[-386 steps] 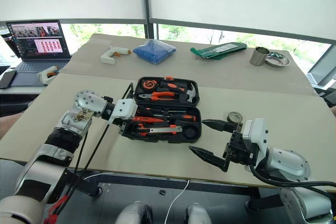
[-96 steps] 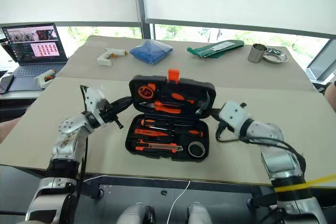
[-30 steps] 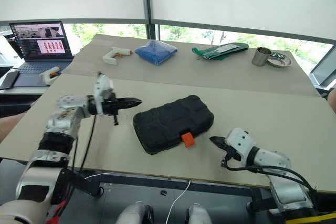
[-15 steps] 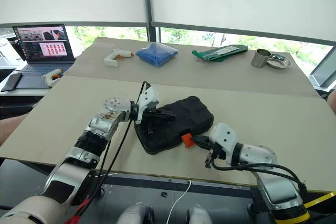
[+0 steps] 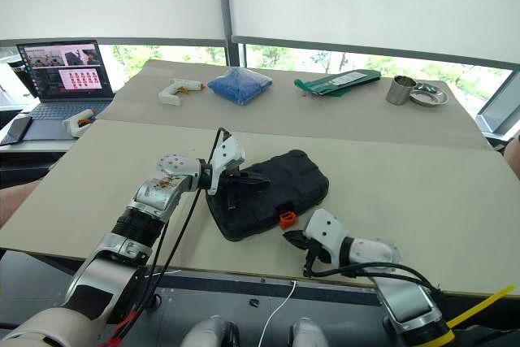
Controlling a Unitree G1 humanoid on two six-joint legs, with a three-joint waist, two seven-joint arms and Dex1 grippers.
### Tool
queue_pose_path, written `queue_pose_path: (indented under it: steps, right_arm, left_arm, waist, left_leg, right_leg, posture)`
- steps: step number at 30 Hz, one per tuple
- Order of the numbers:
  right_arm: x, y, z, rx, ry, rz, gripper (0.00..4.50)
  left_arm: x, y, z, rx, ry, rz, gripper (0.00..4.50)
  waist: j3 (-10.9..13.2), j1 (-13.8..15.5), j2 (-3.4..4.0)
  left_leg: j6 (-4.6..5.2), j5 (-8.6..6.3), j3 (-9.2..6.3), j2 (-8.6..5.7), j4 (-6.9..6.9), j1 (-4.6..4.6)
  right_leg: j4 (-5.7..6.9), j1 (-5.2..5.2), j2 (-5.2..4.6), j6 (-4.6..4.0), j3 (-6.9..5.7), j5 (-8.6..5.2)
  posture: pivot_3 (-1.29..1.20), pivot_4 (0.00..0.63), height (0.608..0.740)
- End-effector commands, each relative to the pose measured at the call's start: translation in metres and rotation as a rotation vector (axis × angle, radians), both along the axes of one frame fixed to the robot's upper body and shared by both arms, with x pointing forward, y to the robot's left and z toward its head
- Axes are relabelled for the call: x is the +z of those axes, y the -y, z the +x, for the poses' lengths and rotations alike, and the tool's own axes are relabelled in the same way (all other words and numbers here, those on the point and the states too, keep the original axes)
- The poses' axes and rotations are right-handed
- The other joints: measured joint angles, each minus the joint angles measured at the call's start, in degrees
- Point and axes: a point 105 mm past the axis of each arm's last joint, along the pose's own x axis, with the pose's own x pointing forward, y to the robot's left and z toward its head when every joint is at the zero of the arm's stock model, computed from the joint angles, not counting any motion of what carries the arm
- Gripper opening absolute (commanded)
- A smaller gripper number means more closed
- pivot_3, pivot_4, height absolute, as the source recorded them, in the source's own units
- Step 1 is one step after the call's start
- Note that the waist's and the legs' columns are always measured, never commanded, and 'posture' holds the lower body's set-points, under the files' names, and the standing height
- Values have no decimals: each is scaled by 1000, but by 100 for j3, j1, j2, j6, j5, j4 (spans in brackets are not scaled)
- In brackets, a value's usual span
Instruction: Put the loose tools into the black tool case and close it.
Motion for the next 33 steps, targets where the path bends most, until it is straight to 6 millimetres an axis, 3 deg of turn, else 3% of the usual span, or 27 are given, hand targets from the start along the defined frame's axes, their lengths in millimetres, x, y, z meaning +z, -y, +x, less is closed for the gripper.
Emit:
queue_pose_path:
  steps: [1,9,17,33]
  right_arm:
    - [15,-3,12,-29,83,33,35]
    - [40,-16,16,-9,141,110,35]
    - [68,-16,13,35,249,85,35]
    - [81,-4,29,34,288,42,35]
  left_arm:
    - [-40,-2,-12,-4,-132,84,15]
    - [-46,-1,-13,4,-151,95,15]
    - [-55,-3,-16,5,-182,116,15]
    - [-62,2,-27,-26,-226,123,15]
  waist:
    - [-1,-6,0]
    - [-2,-15,2]
    - [-2,-38,2]
    - [-9,-122,13]
  left_leg:
    - [0,0,0,1,0,1]
    - [0,0,0,1,-1,0]
    - [-1,0,1,3,0,0]
    - [-31,-15,9,10,-2,29]
  right_leg:
    - [0,0,0,-3,0,-2]
    - [1,0,0,-10,1,-4]
    - [2,-2,-1,-17,1,-9]
    - [3,9,0,-27,7,-2]
  posture:
    - [0,150,739]
    - [0,150,739]
    - [0,150,739]
    - [0,150,739]
